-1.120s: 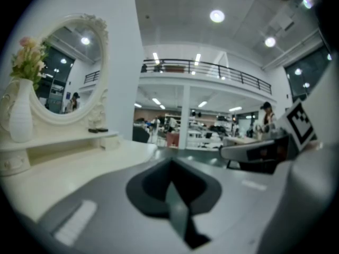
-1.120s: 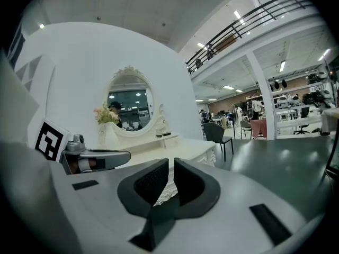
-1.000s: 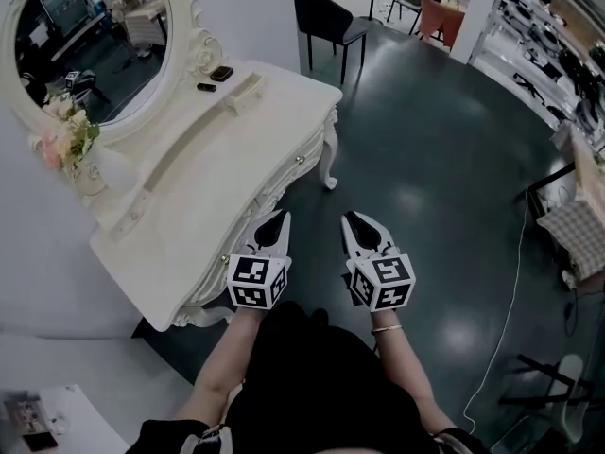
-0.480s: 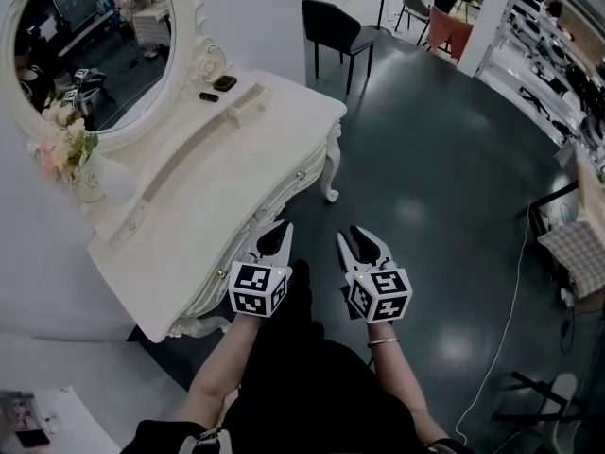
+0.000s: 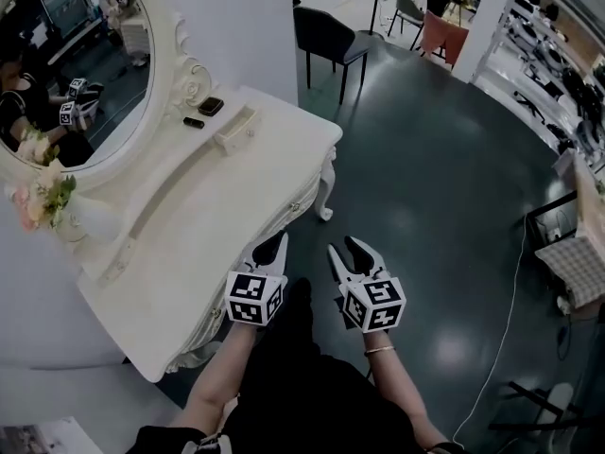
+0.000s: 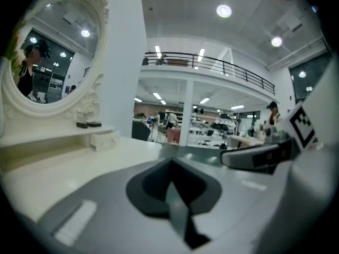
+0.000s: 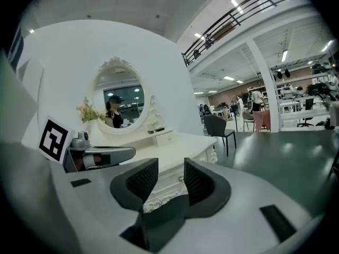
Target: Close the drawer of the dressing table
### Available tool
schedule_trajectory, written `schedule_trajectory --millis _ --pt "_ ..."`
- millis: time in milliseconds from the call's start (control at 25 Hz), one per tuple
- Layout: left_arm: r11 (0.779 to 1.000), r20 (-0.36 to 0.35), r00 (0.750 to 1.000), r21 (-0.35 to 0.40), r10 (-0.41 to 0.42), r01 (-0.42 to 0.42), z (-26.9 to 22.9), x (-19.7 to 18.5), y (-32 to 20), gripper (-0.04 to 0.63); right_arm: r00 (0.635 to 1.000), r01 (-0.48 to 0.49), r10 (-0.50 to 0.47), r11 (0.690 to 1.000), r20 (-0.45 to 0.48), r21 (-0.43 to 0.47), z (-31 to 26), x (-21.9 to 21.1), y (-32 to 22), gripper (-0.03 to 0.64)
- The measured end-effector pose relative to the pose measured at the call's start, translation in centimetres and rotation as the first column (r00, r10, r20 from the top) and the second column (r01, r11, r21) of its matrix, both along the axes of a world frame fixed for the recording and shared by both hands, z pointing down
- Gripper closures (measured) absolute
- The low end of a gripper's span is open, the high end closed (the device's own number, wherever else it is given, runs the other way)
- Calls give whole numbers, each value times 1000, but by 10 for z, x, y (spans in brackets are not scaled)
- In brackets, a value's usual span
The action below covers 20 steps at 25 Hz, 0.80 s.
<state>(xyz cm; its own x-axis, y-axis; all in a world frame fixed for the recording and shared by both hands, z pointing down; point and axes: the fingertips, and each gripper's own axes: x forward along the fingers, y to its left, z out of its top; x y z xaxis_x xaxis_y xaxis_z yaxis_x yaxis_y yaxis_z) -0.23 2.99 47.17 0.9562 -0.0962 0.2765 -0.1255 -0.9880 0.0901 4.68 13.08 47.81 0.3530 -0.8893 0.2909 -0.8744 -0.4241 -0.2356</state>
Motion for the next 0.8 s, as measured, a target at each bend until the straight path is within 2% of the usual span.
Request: schedule_trajectory --millis 440,800 --pt "999 -7 1000 -35 -21 20 3 92 -88 591 998 56 -56 998 -7 -34 0 85 -104 489" --pt "996 -16 997 -47 -78 77 -3 128 -159 591 990 141 -142 988 -16 -61 -3 118 -189 489"
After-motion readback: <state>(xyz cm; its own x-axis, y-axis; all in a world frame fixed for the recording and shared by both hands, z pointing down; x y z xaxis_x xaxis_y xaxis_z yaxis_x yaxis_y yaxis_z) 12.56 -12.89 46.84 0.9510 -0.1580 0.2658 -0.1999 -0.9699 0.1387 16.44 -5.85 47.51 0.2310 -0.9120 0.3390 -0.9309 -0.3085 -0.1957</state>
